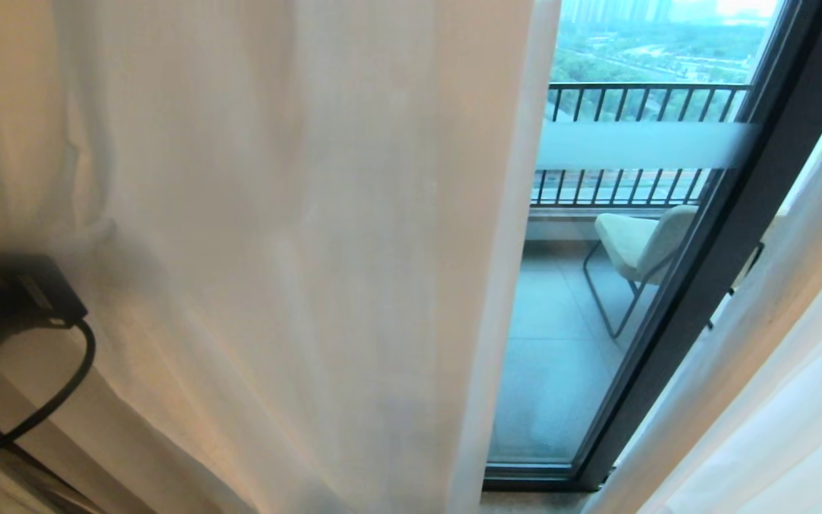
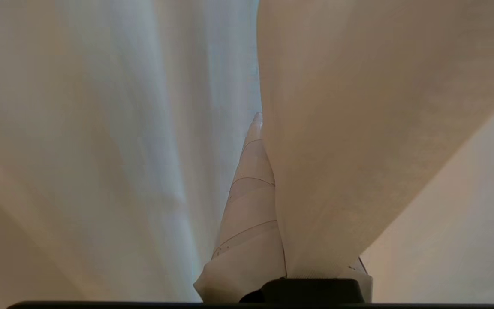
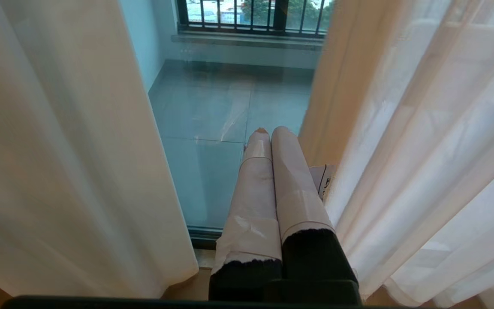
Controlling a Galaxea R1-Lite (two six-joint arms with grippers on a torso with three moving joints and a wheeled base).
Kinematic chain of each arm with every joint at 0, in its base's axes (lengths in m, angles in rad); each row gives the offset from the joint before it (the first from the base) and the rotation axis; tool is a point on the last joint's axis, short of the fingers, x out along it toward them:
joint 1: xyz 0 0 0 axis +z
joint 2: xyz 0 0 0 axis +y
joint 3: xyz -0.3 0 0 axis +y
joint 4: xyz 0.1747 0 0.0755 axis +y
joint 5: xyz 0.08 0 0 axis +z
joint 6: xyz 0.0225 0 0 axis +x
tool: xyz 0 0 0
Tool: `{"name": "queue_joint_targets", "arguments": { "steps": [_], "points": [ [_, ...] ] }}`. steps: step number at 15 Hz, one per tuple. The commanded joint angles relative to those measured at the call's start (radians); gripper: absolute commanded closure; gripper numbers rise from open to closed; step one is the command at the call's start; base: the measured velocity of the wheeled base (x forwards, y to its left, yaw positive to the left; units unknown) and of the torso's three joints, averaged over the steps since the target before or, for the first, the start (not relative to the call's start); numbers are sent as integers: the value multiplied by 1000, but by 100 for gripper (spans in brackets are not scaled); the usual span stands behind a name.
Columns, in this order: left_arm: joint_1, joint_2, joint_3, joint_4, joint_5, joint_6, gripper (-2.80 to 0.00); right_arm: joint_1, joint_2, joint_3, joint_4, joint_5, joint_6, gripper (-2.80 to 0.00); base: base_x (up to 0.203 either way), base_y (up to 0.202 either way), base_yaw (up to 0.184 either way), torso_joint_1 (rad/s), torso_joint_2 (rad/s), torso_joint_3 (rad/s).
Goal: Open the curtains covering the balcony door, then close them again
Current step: Pull the inner curtains open on both sides
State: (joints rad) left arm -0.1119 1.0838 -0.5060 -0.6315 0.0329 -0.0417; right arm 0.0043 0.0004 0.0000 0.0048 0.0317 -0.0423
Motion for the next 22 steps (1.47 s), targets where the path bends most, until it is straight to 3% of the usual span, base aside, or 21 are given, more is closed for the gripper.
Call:
{"name": "queue_joint_targets", "arguments": {
  "steps": [1,10,18,22],
  "points": [
    [0,-4,3,-4,1,0,0,0,0,0,0,1,-1,0,0,188,-1,2,2,-2],
    [1,-7,9,-5,2,2,0,0,0,0,0,1,-1,0,0,172,-1,1,2,3],
    [5,17,-56,-3,3,2,0,0,0,0,0,1,-1,0,0,7,0,1,0,-1],
    [20,78,-114,-5,65,1,0,0,0,0,0,1,-1,0,0,0,0,0,0,0]
  ]
}}
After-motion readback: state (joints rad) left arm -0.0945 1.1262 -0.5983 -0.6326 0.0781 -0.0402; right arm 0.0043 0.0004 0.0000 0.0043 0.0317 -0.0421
